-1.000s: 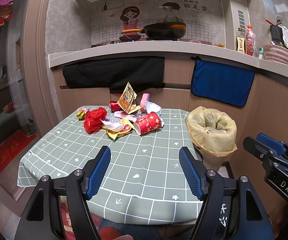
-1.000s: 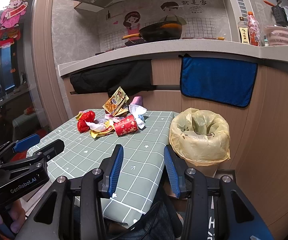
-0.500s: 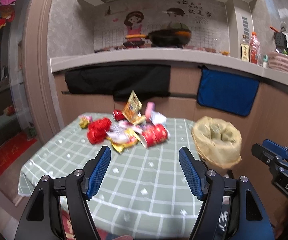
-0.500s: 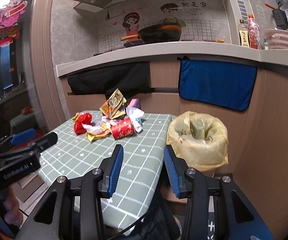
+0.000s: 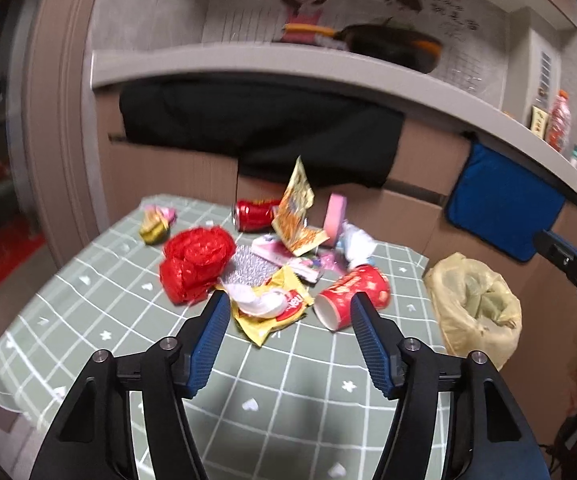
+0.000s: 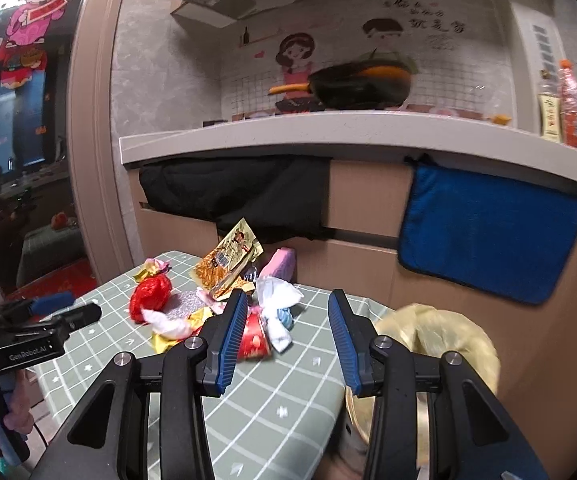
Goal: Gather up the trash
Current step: 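Reach the left gripper to the red plastic bag and close on it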
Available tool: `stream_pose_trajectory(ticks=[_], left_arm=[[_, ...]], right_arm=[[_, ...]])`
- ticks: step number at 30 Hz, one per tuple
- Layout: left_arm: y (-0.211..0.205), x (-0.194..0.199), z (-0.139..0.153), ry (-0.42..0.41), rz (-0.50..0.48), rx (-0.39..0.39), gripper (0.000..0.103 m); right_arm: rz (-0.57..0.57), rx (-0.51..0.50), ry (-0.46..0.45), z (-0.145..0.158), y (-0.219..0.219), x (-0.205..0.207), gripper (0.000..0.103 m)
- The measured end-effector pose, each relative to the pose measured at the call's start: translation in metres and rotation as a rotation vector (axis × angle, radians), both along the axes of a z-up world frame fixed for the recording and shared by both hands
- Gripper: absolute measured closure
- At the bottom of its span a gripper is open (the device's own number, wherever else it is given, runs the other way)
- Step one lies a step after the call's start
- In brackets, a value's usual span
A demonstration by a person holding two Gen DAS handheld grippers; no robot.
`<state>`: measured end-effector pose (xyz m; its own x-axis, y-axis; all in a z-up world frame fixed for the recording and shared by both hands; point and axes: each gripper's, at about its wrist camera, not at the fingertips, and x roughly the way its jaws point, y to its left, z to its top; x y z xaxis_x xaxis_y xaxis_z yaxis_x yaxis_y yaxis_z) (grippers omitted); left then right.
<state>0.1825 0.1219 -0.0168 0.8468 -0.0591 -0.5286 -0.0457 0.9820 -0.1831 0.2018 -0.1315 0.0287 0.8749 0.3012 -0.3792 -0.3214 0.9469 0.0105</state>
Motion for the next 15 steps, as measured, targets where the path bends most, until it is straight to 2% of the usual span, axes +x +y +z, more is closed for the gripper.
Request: stream_pose_trajectory(ticks=[6,9,15], left_arm=[[0.050,0.027,-0.020,0.016,0.127,-0.071,0.041],[0.068,0.047,-0.028,0.044,0.161,-0.107,0.041],[0.085,0.106,-0.050,0.088,0.210,-0.087,0.041]], right_arm=[[0.024,-0.036,0.089,-0.034,0.019,0.050,0.062],[0.053,-0.029,0.143,-0.049,0.029,0.066,0.062],[0.083,-0.037,0.190,-0.064,0.045,0.086,0.062]])
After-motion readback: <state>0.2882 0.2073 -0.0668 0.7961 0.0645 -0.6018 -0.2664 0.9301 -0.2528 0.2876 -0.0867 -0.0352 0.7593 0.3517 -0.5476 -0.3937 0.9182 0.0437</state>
